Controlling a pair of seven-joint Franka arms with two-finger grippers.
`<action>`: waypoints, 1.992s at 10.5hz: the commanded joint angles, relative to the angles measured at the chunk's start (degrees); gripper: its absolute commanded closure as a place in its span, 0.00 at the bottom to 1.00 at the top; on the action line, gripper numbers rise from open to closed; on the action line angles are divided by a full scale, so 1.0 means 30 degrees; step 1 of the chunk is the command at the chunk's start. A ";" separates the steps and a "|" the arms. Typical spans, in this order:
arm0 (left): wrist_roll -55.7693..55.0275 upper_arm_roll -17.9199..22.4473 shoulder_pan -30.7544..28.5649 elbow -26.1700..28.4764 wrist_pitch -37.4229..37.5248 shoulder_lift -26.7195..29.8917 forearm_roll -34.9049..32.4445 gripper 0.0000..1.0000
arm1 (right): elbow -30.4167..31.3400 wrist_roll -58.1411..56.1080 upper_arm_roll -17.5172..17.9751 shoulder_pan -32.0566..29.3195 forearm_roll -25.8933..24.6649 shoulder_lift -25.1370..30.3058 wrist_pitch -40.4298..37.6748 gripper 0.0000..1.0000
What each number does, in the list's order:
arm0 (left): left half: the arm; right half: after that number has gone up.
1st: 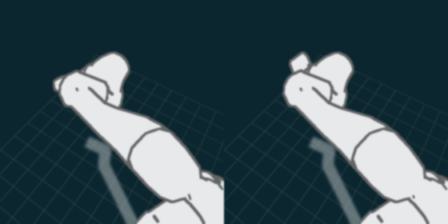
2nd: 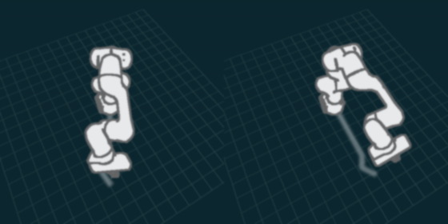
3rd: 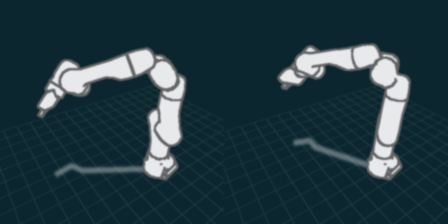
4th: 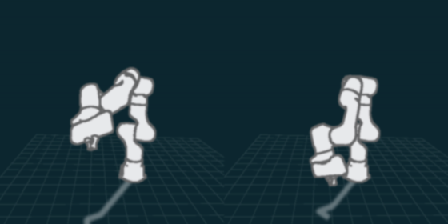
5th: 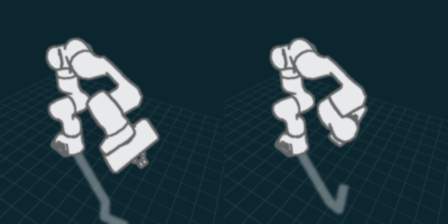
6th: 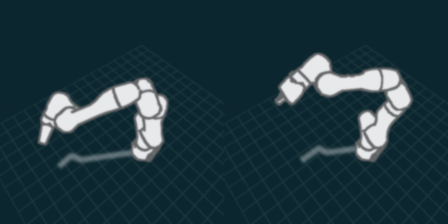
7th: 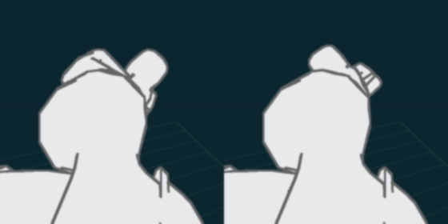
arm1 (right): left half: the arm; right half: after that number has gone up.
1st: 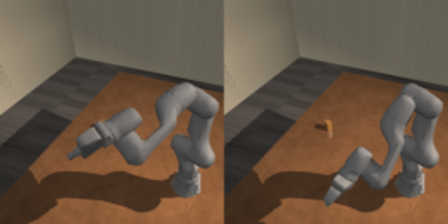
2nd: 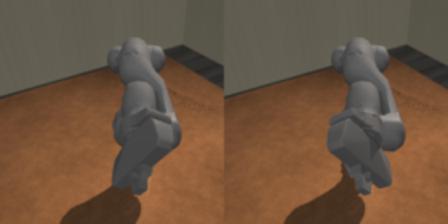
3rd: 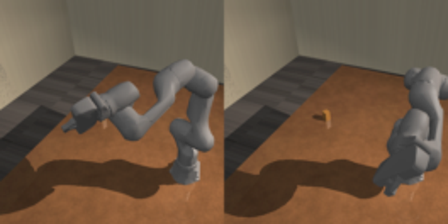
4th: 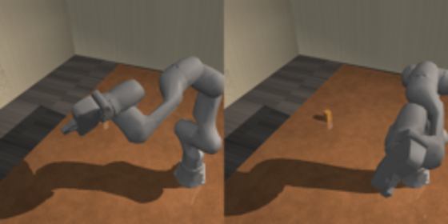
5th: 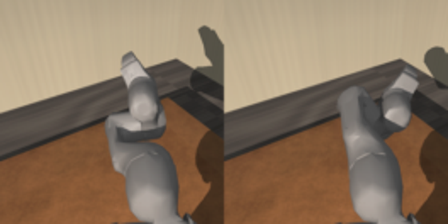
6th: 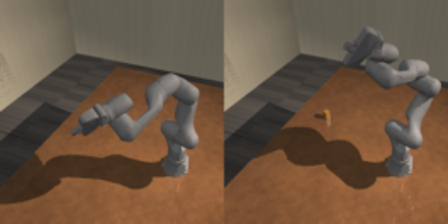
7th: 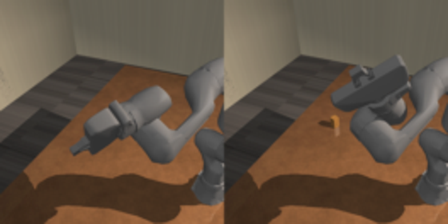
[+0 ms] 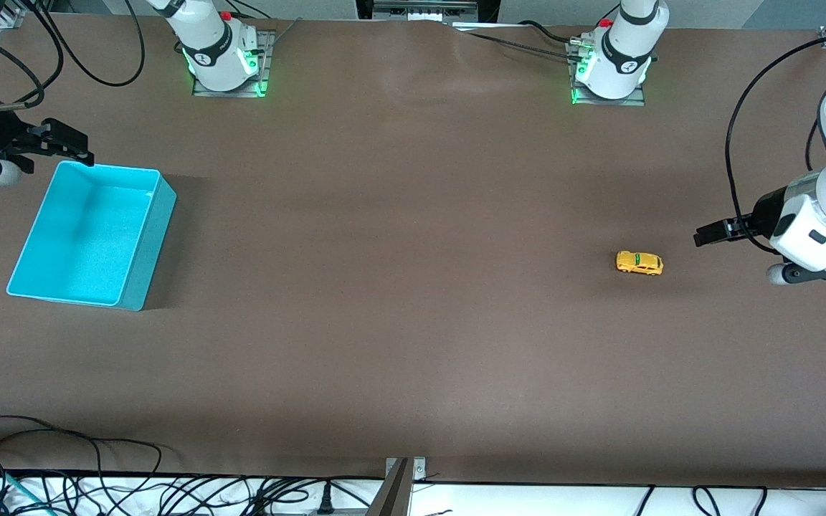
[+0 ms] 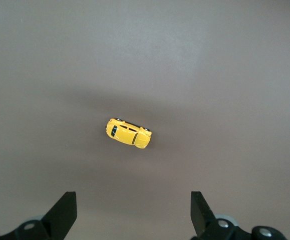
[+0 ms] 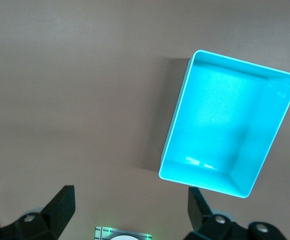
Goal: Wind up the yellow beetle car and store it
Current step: 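Move the left gripper over the yellow toy car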
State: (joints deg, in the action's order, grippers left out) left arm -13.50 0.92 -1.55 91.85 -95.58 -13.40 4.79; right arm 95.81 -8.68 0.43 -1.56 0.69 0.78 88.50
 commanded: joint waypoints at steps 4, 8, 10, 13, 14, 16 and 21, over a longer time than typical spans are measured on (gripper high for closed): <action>-0.8137 0.0102 -0.0186 0.0905 0.0072 -0.0192 0.0456 0.00 | -0.0177 -0.0126 -0.0084 -0.0125 -0.0230 0.0061 -0.0435 0.00; -1.2231 -0.0014 -0.0097 0.1202 -0.0133 -0.0310 -0.0805 0.00 | -0.0177 -0.0096 -0.0084 -0.0125 -0.0230 0.0061 -0.0641 0.00; -0.6140 -0.0015 -0.0041 0.1053 0.0217 -0.0018 -0.0803 0.00 | -0.0177 0.0049 -0.0055 -0.0096 -0.0230 0.0061 -0.0612 0.00; -0.9209 -0.0102 0.0020 0.1199 0.0102 -0.0103 -0.0833 0.00 | -0.0177 0.0196 0.0062 0.0050 -0.0230 0.0061 -0.0612 0.00; -1.2082 -0.0103 0.0048 0.1171 0.0014 -0.0394 -0.0805 0.00 | -0.0177 0.0196 0.0091 0.0050 -0.0230 0.0061 -0.0612 0.00; -1.7011 -0.0103 0.0020 0.1404 -0.0744 -0.0718 -0.0834 0.00 | -0.0177 0.0196 0.0150 0.0050 -0.0230 0.0061 -0.0612 0.00; -2.4870 -0.0103 0.0048 0.4794 -0.4663 -0.0456 -0.0950 0.00 | -0.0148 0.0196 0.0121 0.0050 -0.0230 0.0032 -0.0553 0.00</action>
State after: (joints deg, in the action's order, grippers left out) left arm -81.80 0.70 -1.71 101.44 -105.31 -16.13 3.85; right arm 95.80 -8.67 0.58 -1.39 0.66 0.78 87.51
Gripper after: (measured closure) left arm 0.000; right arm 0.000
